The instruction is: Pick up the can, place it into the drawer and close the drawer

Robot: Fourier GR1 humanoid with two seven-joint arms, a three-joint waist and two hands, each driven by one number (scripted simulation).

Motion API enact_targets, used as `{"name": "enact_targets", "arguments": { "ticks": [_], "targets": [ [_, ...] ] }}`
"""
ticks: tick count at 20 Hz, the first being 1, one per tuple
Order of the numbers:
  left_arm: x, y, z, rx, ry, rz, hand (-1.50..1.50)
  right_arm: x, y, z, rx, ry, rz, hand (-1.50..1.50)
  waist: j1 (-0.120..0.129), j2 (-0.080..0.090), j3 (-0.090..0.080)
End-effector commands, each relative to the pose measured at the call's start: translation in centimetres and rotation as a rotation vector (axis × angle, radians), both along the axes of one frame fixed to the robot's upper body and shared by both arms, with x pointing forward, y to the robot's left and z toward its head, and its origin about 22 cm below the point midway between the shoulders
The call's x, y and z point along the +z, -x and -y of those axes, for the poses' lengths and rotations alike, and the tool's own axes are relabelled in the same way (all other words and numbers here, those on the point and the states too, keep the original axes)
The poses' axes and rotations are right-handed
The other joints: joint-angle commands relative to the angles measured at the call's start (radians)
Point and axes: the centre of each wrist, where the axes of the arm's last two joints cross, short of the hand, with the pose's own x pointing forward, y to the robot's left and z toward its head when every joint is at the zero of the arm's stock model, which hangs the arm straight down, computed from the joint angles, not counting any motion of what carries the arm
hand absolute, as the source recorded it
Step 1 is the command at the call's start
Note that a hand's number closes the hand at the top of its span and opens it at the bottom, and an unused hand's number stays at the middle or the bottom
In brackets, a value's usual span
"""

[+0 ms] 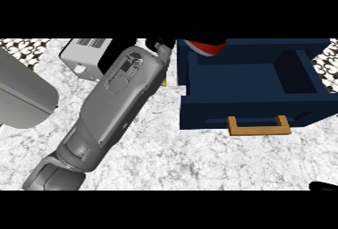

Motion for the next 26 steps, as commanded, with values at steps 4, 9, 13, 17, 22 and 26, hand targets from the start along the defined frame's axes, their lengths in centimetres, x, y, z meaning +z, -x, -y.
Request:
{"name": "enact_targets", "arguments": {
  "ticks": [4, 9, 13, 17, 22, 26],
  "targets": [
    [4.5, -1.1, 2.8, 0.013, -0.043, -0.013, 1.5, 1.2, 0.0, 0.7, 0.013, 0.012, 0.008, -1.5, -0.023, 0.006, 0.001],
    [5.5, -1.1, 4.4, 0.014, -0.099, -0.03, 1.5, -0.3, -0.9, -0.6, 0.014, -0.002, 0.011, -1.5, -0.026, 0.007, 0.001],
    [5.3, -1.6, 4.6, 0.038, -0.11, -0.006, 1.5, 0.7, -2.2, -0.5, 0.036, 0.007, 0.012, -1.5, -0.049, 0.017, 0.002],
    [4.2, -1.6, 4.7, 0.071, -0.131, -0.014, 1.5, 1.5, -1.8, -1.1, 0.063, 0.014, 0.013, -1.5, -0.071, 0.019, 0.002],
    [3.5, -2.0, 4.6, 0.181, -0.151, -0.006, -1.5, 1.7, -2.0, -0.1, 0.061, 0.025, 0.018, -1.5, -0.082, 0.021, 0.003],
    [2.6, -2.2, 4.2, 0.221, -0.124, 0.001, -1.5, 2.0, -2.0, -0.3, 0.087, 0.017, 0.024, -1.5, -0.092, 0.023, 0.003]
  ]
}}
